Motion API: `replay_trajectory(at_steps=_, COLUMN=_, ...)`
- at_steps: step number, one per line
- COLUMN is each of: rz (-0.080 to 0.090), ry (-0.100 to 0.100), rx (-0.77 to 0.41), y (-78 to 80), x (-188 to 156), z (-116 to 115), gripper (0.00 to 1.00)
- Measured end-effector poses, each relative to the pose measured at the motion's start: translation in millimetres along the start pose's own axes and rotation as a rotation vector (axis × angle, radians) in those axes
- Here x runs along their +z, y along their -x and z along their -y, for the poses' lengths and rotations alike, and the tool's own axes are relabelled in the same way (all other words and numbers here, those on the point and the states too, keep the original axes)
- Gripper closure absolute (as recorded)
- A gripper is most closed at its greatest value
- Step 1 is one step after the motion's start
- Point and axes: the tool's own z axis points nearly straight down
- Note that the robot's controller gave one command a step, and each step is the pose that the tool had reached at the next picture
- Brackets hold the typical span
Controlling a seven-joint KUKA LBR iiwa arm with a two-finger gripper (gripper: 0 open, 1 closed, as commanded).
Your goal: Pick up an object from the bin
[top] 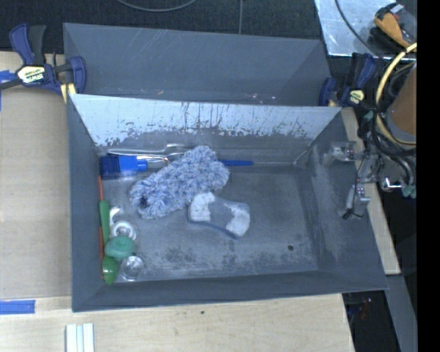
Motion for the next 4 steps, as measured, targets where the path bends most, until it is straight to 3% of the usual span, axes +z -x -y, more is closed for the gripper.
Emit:
replay_trajectory(at_steps=1, rz=0.003, ry=-0.001, rx=-0.183, y=-22.0, x=100.2, z=-50.9, gripper=0.0)
replay_trajectory(at_steps=2, rz=0.007, ry=-0.002, rx=-0.212, y=-39.6, x=85.7, z=-70.0, gripper=0.0)
replay_trajectory(at_steps=3, rz=0.003, ry=0.002, rx=-0.338, y=-0.8, x=123.1, z=-141.5, gripper=0.0)
replay_trajectory(at_steps=4, rz=0.016, ry=-0.01, rx=-0.65, y=21.9, x=167.9, z=-150.8, gripper=0.0)
